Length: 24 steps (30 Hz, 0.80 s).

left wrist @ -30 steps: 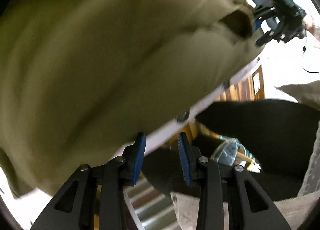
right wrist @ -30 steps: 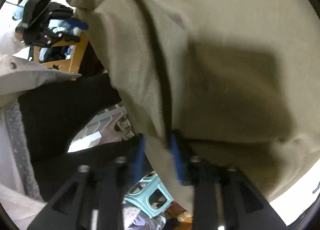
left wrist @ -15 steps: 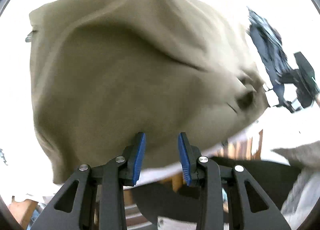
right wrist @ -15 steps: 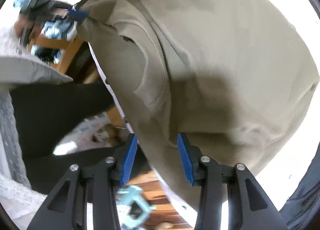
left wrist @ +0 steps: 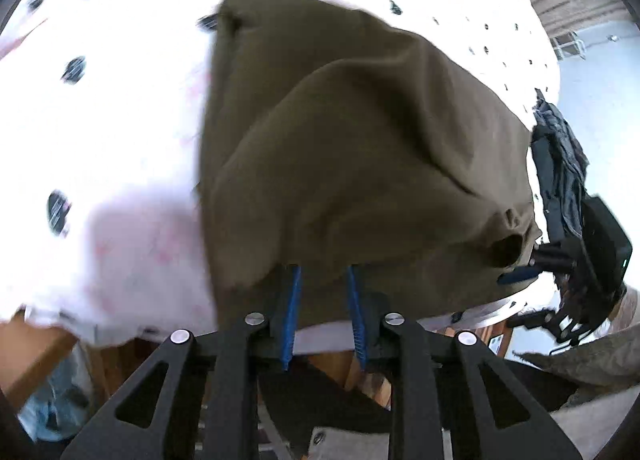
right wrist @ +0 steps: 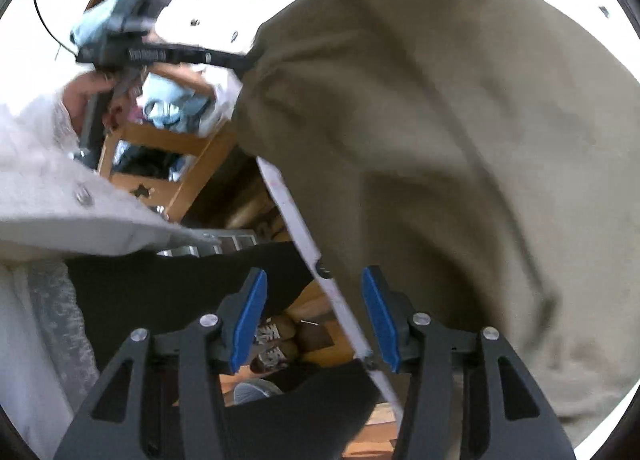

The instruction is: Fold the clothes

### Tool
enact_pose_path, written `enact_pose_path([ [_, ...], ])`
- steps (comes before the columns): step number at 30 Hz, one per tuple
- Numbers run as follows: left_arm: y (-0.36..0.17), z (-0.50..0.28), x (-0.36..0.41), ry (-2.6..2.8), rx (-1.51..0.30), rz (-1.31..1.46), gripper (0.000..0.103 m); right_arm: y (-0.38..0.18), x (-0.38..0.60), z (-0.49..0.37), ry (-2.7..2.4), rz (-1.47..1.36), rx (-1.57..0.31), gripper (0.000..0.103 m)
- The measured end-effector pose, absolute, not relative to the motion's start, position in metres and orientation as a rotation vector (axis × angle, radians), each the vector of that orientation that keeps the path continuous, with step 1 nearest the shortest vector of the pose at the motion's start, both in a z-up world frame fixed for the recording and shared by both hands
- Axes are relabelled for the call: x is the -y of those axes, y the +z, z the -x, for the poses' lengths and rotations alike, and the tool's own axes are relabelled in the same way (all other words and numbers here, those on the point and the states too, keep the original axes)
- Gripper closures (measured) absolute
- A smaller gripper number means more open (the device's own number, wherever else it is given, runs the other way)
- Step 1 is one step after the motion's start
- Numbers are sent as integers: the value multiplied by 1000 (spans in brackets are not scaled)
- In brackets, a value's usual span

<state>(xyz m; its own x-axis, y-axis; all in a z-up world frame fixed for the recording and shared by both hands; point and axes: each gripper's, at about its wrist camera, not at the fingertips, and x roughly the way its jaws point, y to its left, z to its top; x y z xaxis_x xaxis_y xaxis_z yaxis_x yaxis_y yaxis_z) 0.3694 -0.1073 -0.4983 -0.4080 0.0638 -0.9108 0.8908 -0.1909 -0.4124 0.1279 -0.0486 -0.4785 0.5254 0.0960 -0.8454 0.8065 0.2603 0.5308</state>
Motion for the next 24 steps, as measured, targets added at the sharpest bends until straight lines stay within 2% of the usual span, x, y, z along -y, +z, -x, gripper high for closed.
enact_pose_path([
  [7, -515, -372, 103, -1662, -1363, -1199, 80, -505, 27, -136, -647, -1382, -901, 51],
  [14, -498, -385, 94, -1633, -1303, -1146, 77, -504, 34, -108, -708, -1411, -908, 51],
  [16, -501, -393, 97, -1598, -1303, -1110, 74, -506, 38, -96, -738, -1425, -893, 51],
  [24, -532, -378, 124, -1605, -1353, -1098, 73, -537, 53, -75, -839, -1579, -762, 50],
])
